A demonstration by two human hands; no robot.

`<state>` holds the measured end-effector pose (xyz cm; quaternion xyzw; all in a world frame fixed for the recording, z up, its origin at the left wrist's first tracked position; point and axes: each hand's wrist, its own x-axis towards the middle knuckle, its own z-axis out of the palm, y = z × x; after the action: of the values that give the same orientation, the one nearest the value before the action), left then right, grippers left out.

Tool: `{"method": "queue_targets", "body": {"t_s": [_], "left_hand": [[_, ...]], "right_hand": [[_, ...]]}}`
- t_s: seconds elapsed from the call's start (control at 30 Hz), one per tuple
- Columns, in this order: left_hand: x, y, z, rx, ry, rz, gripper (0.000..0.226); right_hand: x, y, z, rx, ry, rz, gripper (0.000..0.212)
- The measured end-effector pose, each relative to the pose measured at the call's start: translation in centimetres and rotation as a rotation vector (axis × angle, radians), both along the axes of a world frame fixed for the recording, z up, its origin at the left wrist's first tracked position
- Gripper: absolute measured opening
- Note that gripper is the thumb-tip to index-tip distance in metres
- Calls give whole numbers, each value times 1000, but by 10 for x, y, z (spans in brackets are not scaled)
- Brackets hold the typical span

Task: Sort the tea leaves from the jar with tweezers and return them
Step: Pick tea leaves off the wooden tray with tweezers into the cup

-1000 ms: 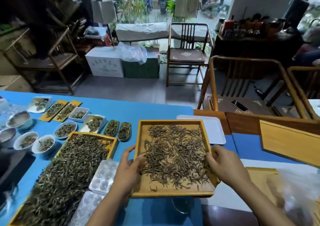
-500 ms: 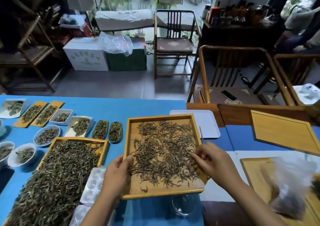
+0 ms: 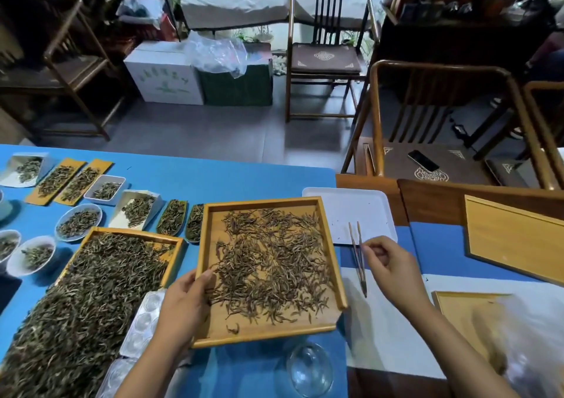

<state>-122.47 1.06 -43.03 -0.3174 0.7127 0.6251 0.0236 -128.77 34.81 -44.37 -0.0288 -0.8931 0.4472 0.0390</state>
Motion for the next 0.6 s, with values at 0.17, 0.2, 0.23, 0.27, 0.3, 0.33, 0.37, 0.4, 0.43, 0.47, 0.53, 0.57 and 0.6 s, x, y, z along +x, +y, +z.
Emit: {"method": "queue_targets", "body": {"t_s": [0.17, 0.2, 0.23, 0.27, 0.3, 0.33, 0.37, 0.4, 0.43, 0.47, 0.53, 0.57, 0.6], "left_hand": [[-3, 0, -14, -7, -9, 44, 19], [-3, 0, -18, 0, -19, 69, 19], [-3, 0, -23, 5, -25, 91, 19], [-3, 0, -28, 10, -26, 109, 19], [-3, 1, -32, 17, -27, 121, 20], [-3, 2, -36, 21, -28, 125, 20], [-2, 2, -39, 22, -27, 124, 21], [-2, 3, -42, 19, -28, 124, 21], [-1, 4, -44, 15, -29, 129, 21], [1, 6, -45, 15, -24, 135, 20], [7, 9, -45, 22, -1, 140, 20], [11, 10, -43, 28, 9, 142, 21], [15, 12, -41, 37, 17, 147, 21]], "right_hand": [[-41, 21, -69, 246, -289, -91, 22], [-47, 19, -80, 288, -325, -84, 25], [-52, 17, -90, 325, -352, -80, 29], [-56, 13, -99, 362, -370, -78, 32], [-58, 10, -107, 396, -383, -80, 34], [-60, 6, -113, 422, -391, -89, 33], [-61, 3, -117, 441, -396, -99, 31], [-61, 1, -120, 453, -400, -108, 29], [-60, 0, -122, 457, -401, -116, 26], [-58, 0, -122, 451, -395, -121, 25], [-53, 2, -119, 414, -348, -111, 24], [-49, 4, -116, 387, -312, -96, 23], [-44, 7, -112, 363, -278, -78, 22]]}}
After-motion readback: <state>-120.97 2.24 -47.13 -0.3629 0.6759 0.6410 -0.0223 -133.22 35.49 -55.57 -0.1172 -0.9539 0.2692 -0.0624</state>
